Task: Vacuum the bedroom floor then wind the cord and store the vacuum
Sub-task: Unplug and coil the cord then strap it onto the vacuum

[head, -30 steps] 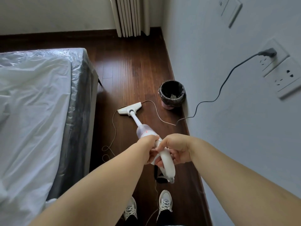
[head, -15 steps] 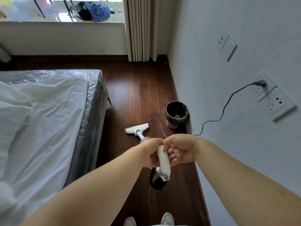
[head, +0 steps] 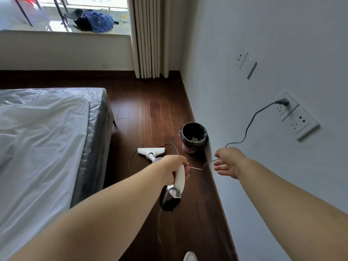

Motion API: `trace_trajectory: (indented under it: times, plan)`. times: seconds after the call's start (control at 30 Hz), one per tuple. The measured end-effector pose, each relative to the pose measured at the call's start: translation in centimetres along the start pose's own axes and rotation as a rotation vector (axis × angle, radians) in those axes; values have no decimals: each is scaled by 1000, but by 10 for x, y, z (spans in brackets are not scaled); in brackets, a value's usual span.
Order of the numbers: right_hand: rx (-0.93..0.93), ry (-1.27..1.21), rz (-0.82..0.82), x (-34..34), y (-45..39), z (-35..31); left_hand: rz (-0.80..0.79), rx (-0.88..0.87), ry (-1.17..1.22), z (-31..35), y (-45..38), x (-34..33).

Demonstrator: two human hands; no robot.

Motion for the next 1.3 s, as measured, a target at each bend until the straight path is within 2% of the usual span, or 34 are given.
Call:
trace_trajectory:
  times: [0.33,0.57,0.77,0.93,1.13,1.3]
  plan:
    - [109,-181,344,91,-31,-11,-14,-67,-46,47,-7,-77]
    - [230,-362,462,141,-89,-49,10,-56,-4,76,-26,-128]
    - [210,-537,495,166,-147,-74,27,-59,61,95,-40,-164]
    - [195,-712,468,170,-180,-74,48,-50,90,96,-45,-169]
    - [162,-757,461,168,-181,-74,62,-31,114,90,-46,-164]
    - [144,-782,388,174,-180,-74,87,-63,141,88,-47,-168]
Point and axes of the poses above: each hand's wrist, its own y-axis away from the middle knuckle, its own x-axis out of the back of the hand, z = x × y, the point moved 1 cm from there along -y, towards the middle knuckle, and after that the axes turned 10 degrees about x, right-handed, at the moved point
